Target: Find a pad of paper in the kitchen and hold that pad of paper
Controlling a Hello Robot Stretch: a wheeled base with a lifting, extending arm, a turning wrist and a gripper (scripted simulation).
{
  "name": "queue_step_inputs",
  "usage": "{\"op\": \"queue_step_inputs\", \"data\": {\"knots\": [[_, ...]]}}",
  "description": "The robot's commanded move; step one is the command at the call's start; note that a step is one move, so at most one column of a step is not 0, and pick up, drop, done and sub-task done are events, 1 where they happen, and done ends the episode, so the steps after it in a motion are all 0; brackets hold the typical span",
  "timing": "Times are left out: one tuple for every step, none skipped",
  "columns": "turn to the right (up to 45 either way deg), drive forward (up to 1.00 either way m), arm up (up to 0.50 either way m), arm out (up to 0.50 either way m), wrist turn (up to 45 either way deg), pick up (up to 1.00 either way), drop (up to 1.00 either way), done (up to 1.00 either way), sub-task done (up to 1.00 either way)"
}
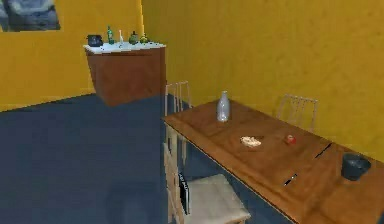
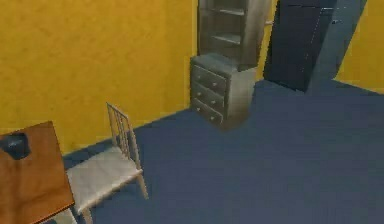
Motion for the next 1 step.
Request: {"op": "queue_step_inputs", "data": {"knots": [[45.0, 0.00, 0.00, 0.00, 0.0, 0.00, 0.00, 0.00, 0.00]]}}
